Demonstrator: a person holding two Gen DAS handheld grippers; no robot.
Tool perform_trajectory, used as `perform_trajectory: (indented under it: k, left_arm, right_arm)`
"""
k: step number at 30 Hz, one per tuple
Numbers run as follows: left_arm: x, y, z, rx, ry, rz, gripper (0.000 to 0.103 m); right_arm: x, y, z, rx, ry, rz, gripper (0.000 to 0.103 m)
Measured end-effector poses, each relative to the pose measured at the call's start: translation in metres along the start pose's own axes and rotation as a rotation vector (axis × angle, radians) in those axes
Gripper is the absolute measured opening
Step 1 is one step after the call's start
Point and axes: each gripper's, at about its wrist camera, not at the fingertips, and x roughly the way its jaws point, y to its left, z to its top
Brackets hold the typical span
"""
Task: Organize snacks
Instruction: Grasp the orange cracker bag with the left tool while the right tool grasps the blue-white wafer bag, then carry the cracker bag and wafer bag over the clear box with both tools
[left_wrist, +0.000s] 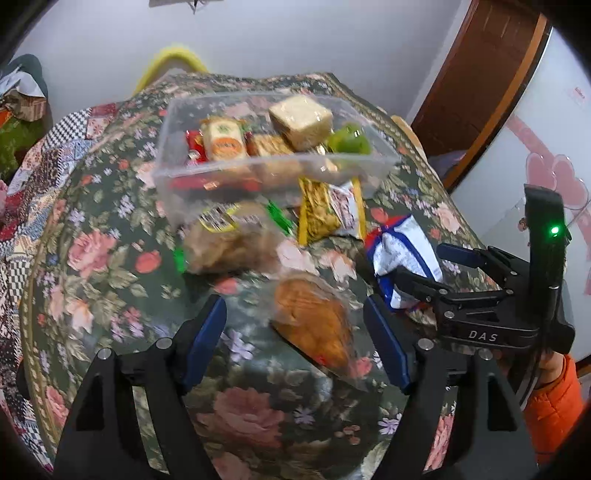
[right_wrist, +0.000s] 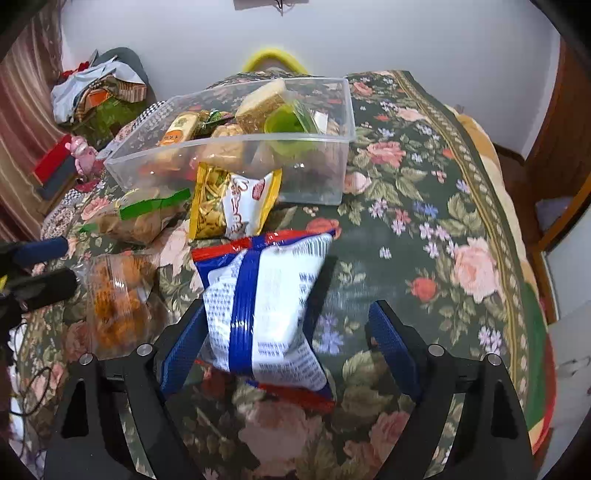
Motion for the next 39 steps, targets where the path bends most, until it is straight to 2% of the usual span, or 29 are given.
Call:
perform_trajectory:
  k: [5, 8, 12, 14, 16, 19, 25, 33, 39]
  left_arm:
    - [0.022, -0.002, -0.008, -0.024, 0.057, 0.007, 0.077]
    - [0.034, -0.004, -0.007, -0.027, 0.072, 0.017, 0.076]
    - [0.046, -0.007, -0.005, -0.033, 0.078, 0.016, 0.075]
    - [0.054, -0.009, -0.006, -0.031, 0.092, 0.009, 0.069]
    - [0.06, -0.009, -0.006, -0.032, 0.101, 0.007, 0.069]
    - [0.059, -0.012, -0.006, -0.015, 0.087, 0.007, 0.058]
    - [0.054, -0.007, -0.007, -0.029, 0.063, -0.009, 0.056]
    - [0.021, 0.002, -0.002, -0.034, -0.016, -0.003, 0.056]
    - [-0.007, 0.003, 0.014, -0.039, -0.1, -0.006, 0.056]
  right_arm:
    - [0.002, 0.0, -0.009, 0.042, 0.006, 0.045, 0.084]
    - [0.004, -0.004, -0.011, 0.077, 0.009, 0.079, 0.078]
    - [0.006, -0.009, -0.01, 0.13, 0.014, 0.132, 0.065]
    - [0.006, -0.007, -0.009, 0.133, 0.012, 0.135, 0.06]
    - [0.007, -0.004, -0.009, 0.131, 0.011, 0.146, 0.054]
    - [0.005, -0.002, -0.009, 0.121, -0.006, 0.142, 0.049]
    - [-0.003, -0.002, -0.005, 0.105, -0.038, 0.127, 0.041]
    - [-0.016, -0.003, -0.001, 0.107, -0.08, 0.126, 0.04]
    - [-0.033, 0.002, 0.014, 0.092, -0.143, 0.13, 0.04]
